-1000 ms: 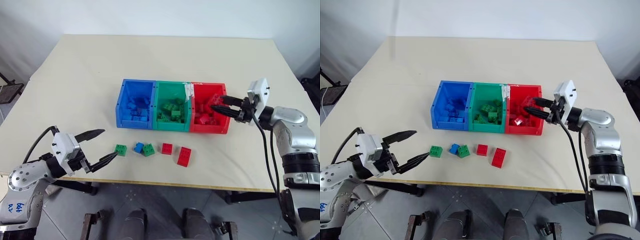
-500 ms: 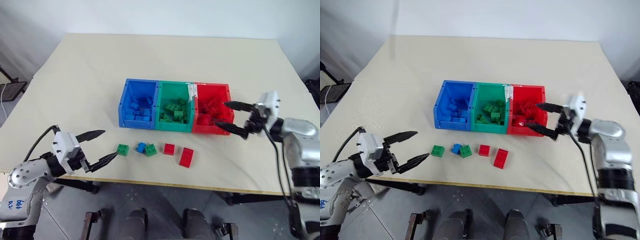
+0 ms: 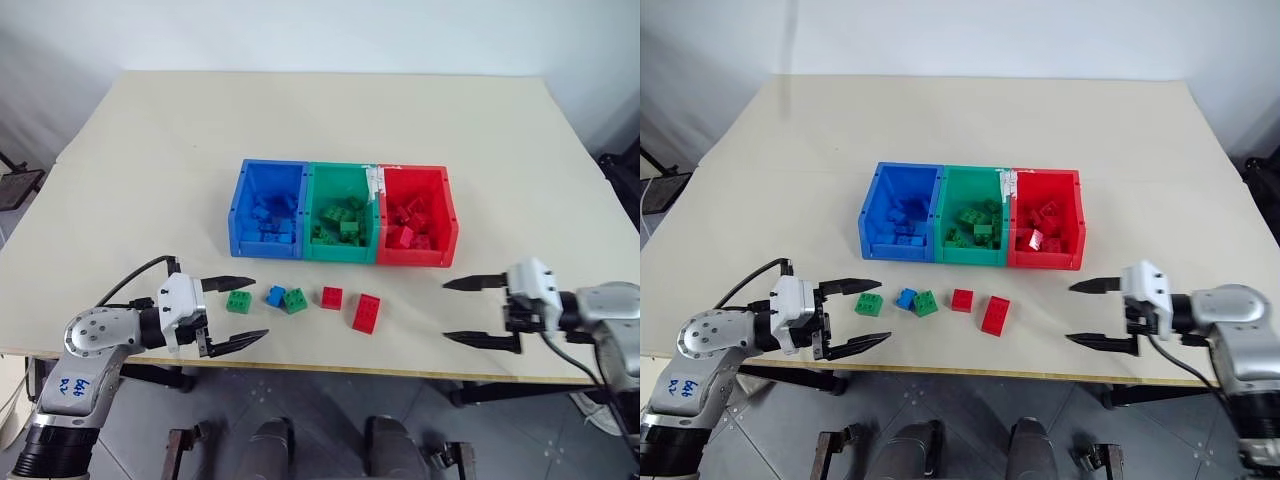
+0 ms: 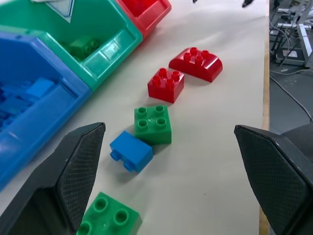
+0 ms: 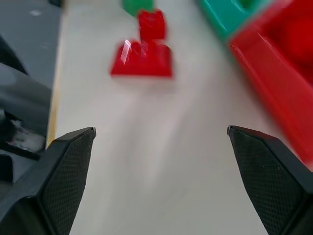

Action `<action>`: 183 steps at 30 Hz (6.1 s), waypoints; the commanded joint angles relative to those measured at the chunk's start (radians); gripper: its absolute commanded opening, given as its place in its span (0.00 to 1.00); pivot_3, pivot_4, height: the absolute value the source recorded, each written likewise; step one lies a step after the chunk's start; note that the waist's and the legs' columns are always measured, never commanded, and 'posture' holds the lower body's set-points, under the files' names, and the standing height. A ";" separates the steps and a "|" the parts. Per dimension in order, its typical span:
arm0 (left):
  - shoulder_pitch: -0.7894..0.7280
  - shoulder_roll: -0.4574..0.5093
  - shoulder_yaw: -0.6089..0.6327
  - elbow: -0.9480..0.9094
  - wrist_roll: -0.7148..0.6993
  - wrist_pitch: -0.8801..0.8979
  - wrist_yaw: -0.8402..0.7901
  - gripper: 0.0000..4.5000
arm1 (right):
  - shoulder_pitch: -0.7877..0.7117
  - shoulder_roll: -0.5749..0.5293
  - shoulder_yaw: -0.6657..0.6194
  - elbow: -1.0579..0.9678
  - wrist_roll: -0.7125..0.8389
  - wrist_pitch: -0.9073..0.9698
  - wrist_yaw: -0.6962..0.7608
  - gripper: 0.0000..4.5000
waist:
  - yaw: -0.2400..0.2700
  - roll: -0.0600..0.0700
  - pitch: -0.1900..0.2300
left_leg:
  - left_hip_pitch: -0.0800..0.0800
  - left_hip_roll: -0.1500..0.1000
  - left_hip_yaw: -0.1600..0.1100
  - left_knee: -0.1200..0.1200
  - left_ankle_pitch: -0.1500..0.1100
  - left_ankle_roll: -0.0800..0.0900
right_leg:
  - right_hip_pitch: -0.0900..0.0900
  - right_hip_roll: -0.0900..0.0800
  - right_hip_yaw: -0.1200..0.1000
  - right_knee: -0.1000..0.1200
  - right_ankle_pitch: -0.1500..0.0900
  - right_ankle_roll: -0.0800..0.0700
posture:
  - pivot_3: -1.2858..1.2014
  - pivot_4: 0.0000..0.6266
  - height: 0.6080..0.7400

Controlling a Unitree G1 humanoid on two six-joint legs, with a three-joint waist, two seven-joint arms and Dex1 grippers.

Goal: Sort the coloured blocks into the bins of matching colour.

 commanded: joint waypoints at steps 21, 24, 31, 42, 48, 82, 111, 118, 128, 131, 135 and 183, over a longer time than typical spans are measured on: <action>0.215 0.007 0.168 -0.137 -0.023 -0.011 0.088 1.00 | -0.101 0.210 0.229 0.050 -0.168 0.004 -0.152 0.74 | 0.007 -0.002 -0.001 | 0.003 0.008 0.002 0.001 -0.005 -0.003 | 0.002 0.008 0.003 0.000 0.000 -0.004 | 0.52 0.24 1.00; 0.189 -0.007 0.163 -0.126 -0.038 -0.008 0.093 1.00 | -0.094 0.202 0.183 0.012 -0.120 0.022 -0.148 0.74 | 0.007 -0.002 -0.001 | 0.003 0.009 0.002 0.000 -0.006 -0.004 | 0.002 0.009 0.003 0.000 0.000 -0.004 | 0.52 0.24 1.00; 0.115 -0.044 0.153 -0.117 -0.075 0.031 0.124 1.00 | -0.176 0.195 -0.053 -0.043 0.094 0.168 -0.249 0.74 | 0.015 -0.001 -0.001 | 0.003 0.009 0.003 0.001 -0.006 -0.004 | 0.001 0.010 0.004 0.000 0.000 -0.005 | 0.52 0.24 1.00; 0.019 -0.047 0.080 -0.069 -0.066 0.077 0.110 1.00 | -0.434 0.211 -0.119 0.360 -0.046 0.001 -0.407 0.96 | 0.014 -0.001 -0.001 | 0.004 0.010 0.005 -0.001 -0.006 -0.004 | 0.000 0.011 0.005 0.000 0.000 -0.005 | 0.52 0.24 1.00; -0.003 -0.046 0.079 -0.045 -0.053 0.068 0.096 1.00 | -0.377 0.191 -0.158 0.283 0.006 -0.018 -0.371 0.98 | 0.004 -0.001 -0.001 | 0.004 0.010 0.005 -0.001 -0.006 -0.004 | 0.000 0.011 0.005 0.000 0.000 -0.005 | 0.52 0.24 1.00; 0.239 -0.005 0.259 -0.079 -0.034 -0.021 0.097 1.00 | -0.157 0.333 0.321 -0.136 -0.199 0.190 -0.395 0.98 | 0.025 -0.002 -0.001 | 0.006 0.012 0.007 0.001 -0.010 -0.004 | 0.000 0.013 0.008 -0.001 -0.001 -0.007 | 0.52 0.24 1.00; 0.021 -0.086 0.111 -0.160 -0.062 0.071 0.205 1.00 | -0.397 0.255 -0.120 0.189 -0.066 0.038 -0.552 0.33 | 0.021 -0.002 0.000 | 0.007 0.013 0.008 -0.001 -0.010 -0.005 | 0.000 0.014 0.008 0.000 -0.002 -0.008 | 0.52 0.24 1.00; 0.013 -0.057 0.123 -0.134 -0.074 0.103 0.193 1.00 | -0.434 0.285 -0.104 0.260 -0.062 -0.001 -0.529 0.78 | -0.001 -0.001 0.000 | 0.007 0.013 0.009 -0.001 -0.010 -0.005 | 0.000 0.014 0.008 0.001 -0.002 -0.008 | 0.52 0.24 1.00; 0.230 0.033 0.331 -0.014 -0.043 0.017 0.105 1.00 | -0.193 0.118 -0.025 0.010 0.047 -0.051 -0.042 0.99 | 0.008 0.000 0.001 | 0.007 0.014 0.009 -0.002 -0.012 -0.003 | 0.001 0.014 0.008 -0.002 -0.002 -0.008 | 0.52 0.24 1.00; 0.252 0.061 0.350 0.045 -0.028 -0.016 0.073 1.00 | -0.141 0.080 -0.019 0.022 0.037 -0.065 -0.001 0.99 | 0.012 0.000 0.001 | 0.006 0.013 0.010 0.000 -0.013 -0.002 | 0.001 0.014 0.008 -0.004 -0.002 -0.007 | 0.52 0.24 1.00; 0.253 0.107 0.323 0.086 0.002 -0.047 0.029 1.00 | -0.087 0.064 -0.044 0.065 0.027 -0.110 0.007 0.99 | 0.012 0.000 0.001 | 0.007 0.014 0.010 0.000 -0.012 -0.003 | 0.001 0.014 0.008 -0.005 -0.001 -0.007 | 0.52 0.24 1.00; -0.611 -0.222 -0.247 0.131 0.219 0.244 0.241 0.32 | 0.258 0.169 -0.222 -0.305 0.157 -0.002 -0.412 1.00 | 0.040 -0.003 0.002 | 0.006 0.014 0.009 0.004 -0.012 -0.004 | 0.001 0.015 0.008 -0.001 -0.001 -0.006 | 0.52 0.24 1.00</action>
